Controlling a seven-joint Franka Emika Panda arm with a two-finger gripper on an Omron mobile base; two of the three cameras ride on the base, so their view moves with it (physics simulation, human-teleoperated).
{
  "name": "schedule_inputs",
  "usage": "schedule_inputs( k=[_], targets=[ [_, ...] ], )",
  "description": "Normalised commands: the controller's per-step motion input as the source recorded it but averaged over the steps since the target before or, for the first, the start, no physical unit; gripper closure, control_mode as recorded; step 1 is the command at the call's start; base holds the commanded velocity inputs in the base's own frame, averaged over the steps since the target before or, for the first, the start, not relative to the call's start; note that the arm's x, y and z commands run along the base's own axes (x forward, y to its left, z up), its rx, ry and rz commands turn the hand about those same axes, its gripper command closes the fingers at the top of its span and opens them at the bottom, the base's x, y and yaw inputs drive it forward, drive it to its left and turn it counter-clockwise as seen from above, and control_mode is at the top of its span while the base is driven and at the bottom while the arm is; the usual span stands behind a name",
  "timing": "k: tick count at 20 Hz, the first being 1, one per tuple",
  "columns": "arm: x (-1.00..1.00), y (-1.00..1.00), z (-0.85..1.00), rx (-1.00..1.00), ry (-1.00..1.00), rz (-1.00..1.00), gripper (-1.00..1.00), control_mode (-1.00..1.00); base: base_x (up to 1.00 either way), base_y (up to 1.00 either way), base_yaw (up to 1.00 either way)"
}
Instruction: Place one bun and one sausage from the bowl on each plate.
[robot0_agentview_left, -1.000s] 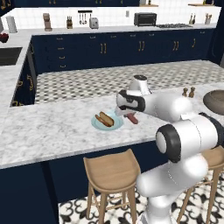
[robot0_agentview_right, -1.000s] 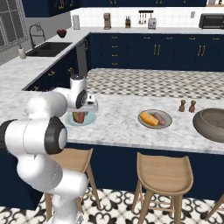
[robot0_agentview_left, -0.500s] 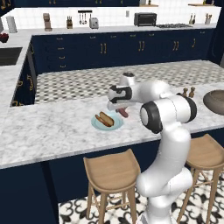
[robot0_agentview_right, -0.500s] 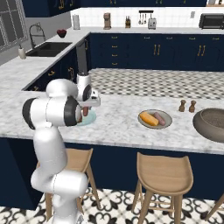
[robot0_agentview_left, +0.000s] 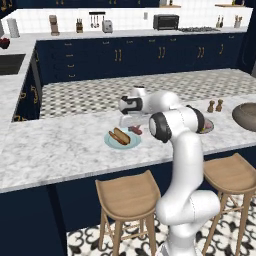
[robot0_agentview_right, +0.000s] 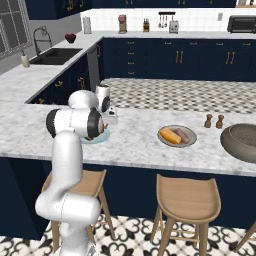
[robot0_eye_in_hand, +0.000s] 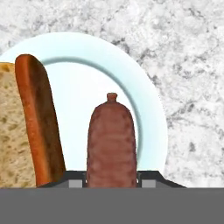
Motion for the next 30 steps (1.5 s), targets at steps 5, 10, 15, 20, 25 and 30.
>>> schedule_inputs(
  k=[5,10,15,20,25,30],
  targets=[
    [0.08,0.05,-0.27,0.00,0.07,0.00,1.00,-1.00,0.00,0.00,0.00],
    [0.00,0.14,-0.03,0.00,-0.01,0.00,1.00,-1.00,0.00,0.00,0.00],
    [-0.05,0.16,-0.08,0.00,-0.02,0.01,1.00,-1.00,0.00,0.00,0.00],
    [-0.11,0.00,-0.32,0.00,0.00,0.01,1.00,-1.00,0.00,0.00,0.00],
    [-0.19,0.09,0.00,0.00,-0.02,0.05,1.00,-1.00,0.00,0.00,0.00],
    [-0.16,0.07,0.00,0.00,-0.01,0.04,1.00,-1.00,0.00,0.00,0.00]
  ],
)
